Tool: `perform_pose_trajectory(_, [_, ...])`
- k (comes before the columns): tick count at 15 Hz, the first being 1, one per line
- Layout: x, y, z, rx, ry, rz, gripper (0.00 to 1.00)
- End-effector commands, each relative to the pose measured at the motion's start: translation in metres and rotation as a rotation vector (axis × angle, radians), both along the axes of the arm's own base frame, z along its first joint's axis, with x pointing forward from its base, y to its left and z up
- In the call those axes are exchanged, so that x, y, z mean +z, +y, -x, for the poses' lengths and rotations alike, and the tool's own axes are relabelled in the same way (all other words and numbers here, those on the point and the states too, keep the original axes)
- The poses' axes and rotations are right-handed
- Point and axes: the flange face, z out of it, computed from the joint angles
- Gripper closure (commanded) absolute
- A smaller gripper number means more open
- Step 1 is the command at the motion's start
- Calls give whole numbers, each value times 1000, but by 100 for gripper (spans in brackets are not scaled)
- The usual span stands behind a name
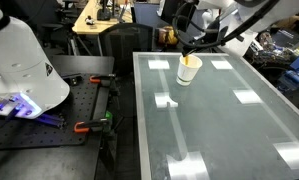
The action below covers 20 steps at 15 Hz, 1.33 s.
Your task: Take the pen from the white cup and place it on the table
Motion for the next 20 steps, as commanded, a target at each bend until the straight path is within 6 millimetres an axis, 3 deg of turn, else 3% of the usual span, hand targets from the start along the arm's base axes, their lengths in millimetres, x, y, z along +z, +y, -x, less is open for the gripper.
perform_pose_trajectory(1, [-3,-2,-1,-35,-29,-10,39])
perform_pose_trajectory(3, [-6,-3,-3,-46,-32,-14,57])
perform_pose_trajectory(4, [-7,-2,-3,-49,-32,-16,60])
perform_pose_trajectory(5, [-9,-2,-3,-50,-31,-16,57])
perform_pose_trajectory(6, [-10,-2,-3,-51,-30,-17,63])
perform_pose_trajectory(20, [-34,5,-8,-43,5,-18,61])
